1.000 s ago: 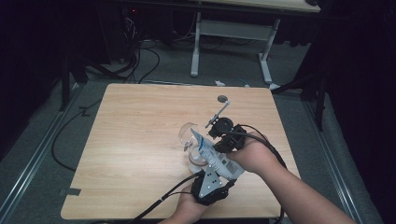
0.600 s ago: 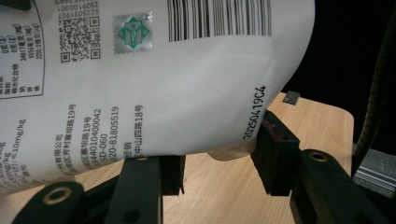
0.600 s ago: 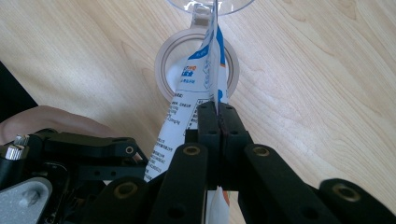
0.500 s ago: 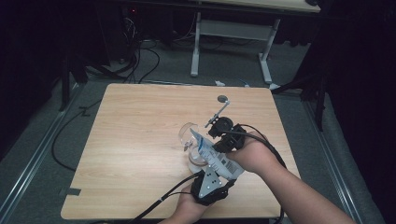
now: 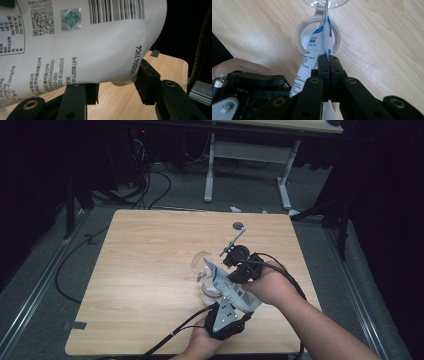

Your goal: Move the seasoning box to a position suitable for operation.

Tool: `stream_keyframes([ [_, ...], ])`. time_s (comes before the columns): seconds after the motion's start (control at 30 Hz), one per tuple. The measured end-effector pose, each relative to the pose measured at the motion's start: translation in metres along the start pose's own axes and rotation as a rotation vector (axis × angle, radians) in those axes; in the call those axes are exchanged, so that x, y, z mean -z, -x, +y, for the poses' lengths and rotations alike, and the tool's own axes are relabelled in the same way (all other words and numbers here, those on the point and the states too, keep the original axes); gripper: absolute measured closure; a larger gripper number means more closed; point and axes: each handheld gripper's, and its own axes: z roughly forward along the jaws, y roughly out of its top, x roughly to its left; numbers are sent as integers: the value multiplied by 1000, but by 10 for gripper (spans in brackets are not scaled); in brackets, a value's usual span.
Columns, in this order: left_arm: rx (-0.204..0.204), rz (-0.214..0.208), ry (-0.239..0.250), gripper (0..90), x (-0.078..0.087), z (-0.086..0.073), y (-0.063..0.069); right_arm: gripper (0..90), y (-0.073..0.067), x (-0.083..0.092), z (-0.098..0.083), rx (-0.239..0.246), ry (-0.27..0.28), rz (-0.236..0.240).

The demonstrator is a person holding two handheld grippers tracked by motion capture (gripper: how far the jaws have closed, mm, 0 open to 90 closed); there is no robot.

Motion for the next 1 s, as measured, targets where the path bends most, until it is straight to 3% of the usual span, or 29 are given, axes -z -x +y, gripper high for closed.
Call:
stream_keyframes([
  [1.0, 0, 5, 12, 589, 1, 2, -1, 899, -1, 1, 3, 3, 4, -3],
])
